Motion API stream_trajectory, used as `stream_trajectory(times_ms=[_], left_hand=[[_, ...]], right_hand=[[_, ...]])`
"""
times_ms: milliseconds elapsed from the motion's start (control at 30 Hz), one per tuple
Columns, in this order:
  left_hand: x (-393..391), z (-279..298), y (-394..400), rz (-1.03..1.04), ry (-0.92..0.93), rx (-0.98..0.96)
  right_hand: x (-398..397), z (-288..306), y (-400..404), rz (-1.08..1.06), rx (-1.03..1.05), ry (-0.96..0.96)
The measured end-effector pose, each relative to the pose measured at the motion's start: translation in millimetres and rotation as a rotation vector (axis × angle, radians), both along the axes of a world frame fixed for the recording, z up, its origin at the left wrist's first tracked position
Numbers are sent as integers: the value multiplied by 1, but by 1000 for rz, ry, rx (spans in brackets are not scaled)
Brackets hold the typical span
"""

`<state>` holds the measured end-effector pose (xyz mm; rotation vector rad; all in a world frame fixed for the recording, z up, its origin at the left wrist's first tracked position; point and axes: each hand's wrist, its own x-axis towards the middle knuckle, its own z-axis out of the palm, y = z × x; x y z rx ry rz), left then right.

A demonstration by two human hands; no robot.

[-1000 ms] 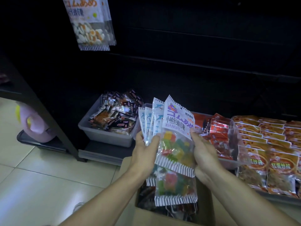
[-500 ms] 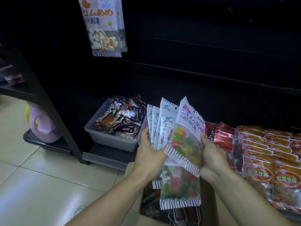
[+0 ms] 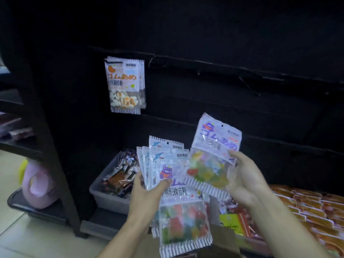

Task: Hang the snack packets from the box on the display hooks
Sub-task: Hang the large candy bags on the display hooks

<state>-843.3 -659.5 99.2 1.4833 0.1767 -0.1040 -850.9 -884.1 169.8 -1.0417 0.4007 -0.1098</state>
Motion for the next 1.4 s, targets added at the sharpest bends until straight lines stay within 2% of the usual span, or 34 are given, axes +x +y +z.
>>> stream_trajectory(times_ms=[167, 433, 967, 1400], left_hand=[[17, 2, 17, 66, -38, -63], [30, 0, 33, 217, -50, -149], [24, 10, 42, 228, -37, -267], [37, 11, 55, 210, -89, -331]], right_hand=[[43, 56, 53, 33, -352, -137], [119, 107, 124, 81, -561, -224], [161, 99, 143, -39, -511, -132], [239, 104, 129, -110, -545, -26]])
